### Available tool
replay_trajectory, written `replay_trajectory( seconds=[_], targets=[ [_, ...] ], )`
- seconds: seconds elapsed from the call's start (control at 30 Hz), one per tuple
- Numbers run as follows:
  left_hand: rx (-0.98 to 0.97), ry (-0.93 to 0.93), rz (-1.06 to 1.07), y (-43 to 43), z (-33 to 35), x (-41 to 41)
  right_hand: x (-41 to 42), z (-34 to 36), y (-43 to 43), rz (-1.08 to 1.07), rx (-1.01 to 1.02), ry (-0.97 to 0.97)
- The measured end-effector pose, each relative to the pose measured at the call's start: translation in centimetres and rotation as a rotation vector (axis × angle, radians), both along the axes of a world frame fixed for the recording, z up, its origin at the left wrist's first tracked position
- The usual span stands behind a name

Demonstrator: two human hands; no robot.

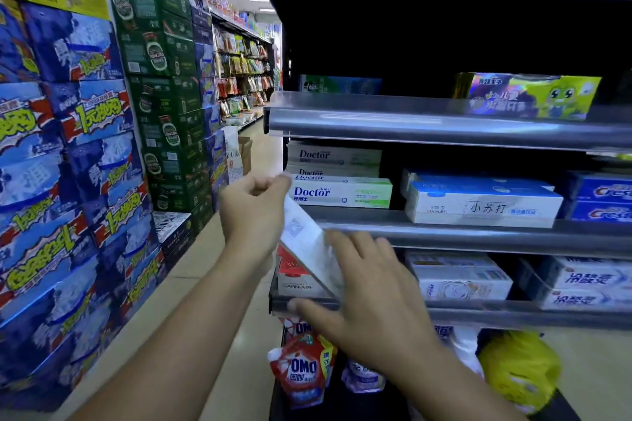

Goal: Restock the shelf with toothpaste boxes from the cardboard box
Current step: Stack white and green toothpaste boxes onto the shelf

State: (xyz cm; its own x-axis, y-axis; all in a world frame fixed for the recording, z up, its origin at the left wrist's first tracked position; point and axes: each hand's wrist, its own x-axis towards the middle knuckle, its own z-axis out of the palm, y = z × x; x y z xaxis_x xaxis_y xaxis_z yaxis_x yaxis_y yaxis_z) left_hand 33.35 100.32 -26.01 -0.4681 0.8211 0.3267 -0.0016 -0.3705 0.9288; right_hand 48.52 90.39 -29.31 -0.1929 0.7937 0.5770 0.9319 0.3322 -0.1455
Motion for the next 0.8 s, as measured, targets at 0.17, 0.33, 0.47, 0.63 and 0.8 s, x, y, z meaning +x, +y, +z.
replay_trajectory(
  seconds=[0.17, 0.33, 0.47, 0.63, 0.8],
  targets=[
    [0.143, 0.069, -0.317, -5.0, 1.3, 2.2, 1.2, -0.1, 0.5, -0.038, 0.014, 0.231],
    [0.084, 0.175, -0.438, -6.9, 0.1, -0.7, 4.7, 0.2, 0.1, 0.378, -0.258, 1.255],
    [-0.265, 0.171, -0.643, -7.4, -2.3, -1.9, 5.7, 0.8, -0.2, 0.595, -0.406, 1.416],
    [-0.237, -0.144, -0.744, -7.2, -2.6, -1.9, 5.6, 1.4, -0.5, 0.690, -0.490, 1.426],
    [-0.125, -0.299, -0.619, -6.8, -2.1, -2.2, 6.3, 1.9, -0.4, 0.613, -0.480, 1.705]
  ],
)
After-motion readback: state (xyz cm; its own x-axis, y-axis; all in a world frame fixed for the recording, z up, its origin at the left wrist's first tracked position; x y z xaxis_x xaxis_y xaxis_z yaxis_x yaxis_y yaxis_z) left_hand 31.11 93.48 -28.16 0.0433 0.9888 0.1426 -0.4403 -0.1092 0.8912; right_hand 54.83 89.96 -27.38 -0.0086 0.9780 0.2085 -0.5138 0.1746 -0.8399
